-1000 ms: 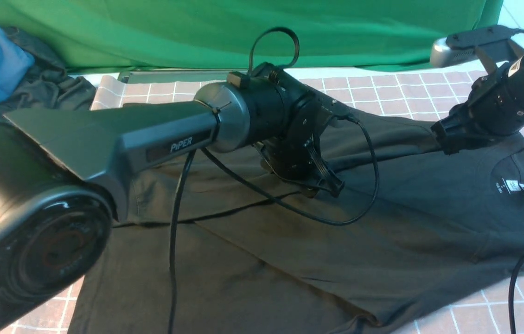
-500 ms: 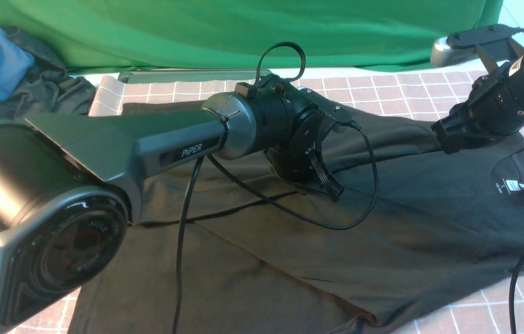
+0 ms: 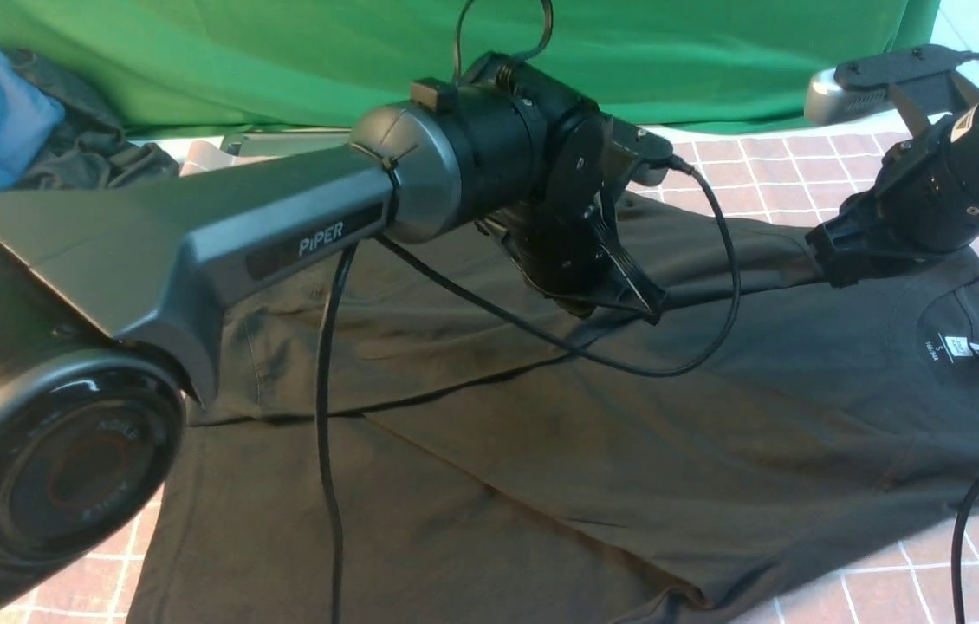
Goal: Fold a long-sleeved shirt over a pink coffee tablecloth.
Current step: 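Grasp the near edge of the shirt at its hem and shoulder corners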
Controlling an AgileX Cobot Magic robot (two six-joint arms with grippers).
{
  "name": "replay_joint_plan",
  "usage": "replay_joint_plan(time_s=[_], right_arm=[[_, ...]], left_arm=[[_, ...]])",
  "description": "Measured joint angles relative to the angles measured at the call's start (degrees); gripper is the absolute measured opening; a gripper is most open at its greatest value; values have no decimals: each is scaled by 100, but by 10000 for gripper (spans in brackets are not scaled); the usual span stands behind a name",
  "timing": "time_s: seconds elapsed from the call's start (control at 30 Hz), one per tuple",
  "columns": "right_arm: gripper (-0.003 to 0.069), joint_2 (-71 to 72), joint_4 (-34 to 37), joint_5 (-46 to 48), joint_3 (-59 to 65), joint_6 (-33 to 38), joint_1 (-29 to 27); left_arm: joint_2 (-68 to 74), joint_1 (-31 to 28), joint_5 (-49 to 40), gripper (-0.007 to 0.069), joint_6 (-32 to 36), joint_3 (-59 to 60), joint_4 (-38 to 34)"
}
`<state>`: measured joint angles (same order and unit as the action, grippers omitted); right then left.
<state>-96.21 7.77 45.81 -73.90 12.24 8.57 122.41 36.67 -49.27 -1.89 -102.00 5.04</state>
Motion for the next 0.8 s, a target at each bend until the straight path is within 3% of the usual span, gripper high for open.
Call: replay_joint_plan(time_s=[0.33, 0.67, 0.8], right_arm=[[248, 0, 0, 0, 0, 0, 0], [248, 0, 0, 18, 0, 0, 0], [248, 0, 2, 18, 0, 0, 0]], left_arm=[[274, 0, 87, 38, 495, 5, -122], [539, 0, 349, 398, 525, 5, 223], [623, 0, 413, 425, 509, -1, 374]])
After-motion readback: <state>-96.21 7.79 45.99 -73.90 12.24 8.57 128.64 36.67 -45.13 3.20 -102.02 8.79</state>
